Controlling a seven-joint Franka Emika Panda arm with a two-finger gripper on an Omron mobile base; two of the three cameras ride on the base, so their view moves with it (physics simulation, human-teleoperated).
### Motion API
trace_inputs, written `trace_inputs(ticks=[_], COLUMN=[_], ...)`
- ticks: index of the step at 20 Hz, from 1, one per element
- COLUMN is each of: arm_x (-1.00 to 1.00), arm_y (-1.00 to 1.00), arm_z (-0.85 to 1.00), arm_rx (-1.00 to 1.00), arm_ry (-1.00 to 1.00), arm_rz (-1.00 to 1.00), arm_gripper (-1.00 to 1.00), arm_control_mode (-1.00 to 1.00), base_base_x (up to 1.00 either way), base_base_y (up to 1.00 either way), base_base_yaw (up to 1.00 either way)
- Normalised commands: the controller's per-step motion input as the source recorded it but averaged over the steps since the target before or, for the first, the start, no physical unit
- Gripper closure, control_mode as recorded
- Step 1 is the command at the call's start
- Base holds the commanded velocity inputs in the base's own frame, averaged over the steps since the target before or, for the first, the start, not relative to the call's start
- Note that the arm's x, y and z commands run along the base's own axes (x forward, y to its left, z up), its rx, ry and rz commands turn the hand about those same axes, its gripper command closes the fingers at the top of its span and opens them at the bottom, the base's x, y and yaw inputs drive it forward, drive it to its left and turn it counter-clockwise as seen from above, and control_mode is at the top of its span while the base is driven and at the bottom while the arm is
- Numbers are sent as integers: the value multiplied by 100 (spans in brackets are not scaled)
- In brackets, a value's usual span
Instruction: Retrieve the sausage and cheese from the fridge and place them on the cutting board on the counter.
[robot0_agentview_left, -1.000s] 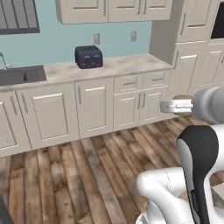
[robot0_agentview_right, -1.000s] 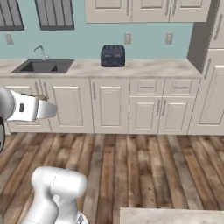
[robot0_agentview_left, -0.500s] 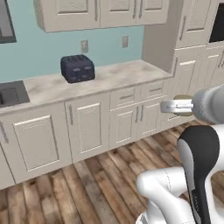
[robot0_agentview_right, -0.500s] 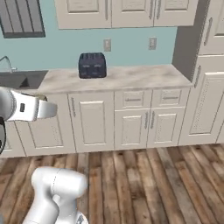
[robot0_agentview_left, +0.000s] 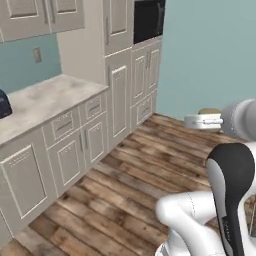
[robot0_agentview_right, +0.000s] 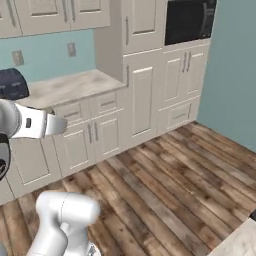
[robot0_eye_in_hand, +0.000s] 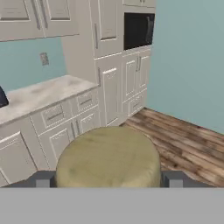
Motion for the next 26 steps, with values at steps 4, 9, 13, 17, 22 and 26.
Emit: trace_inputs(ticks=[4, 9, 13, 17, 22, 26], arm_x=[0, 0, 0, 0, 0, 0], arm_y=[0, 0, 0, 0, 0, 0], arm_z=[0, 0, 0, 0, 0, 0], arm_rx=[0, 0, 0, 0, 0, 0], arm_ry=[0, 0, 0, 0, 0, 0], arm_rz=[0, 0, 0, 0, 0, 0], arm_gripper=[100, 100, 100, 100, 100, 100], arm_control_mode=[100, 100, 100, 100, 100, 100], base_base_x=[0, 2, 25, 56, 57, 49], base_base_y=[-28, -11, 0, 25, 78, 79], base_base_yaw=[-86, -81, -75, -64, -57, -62])
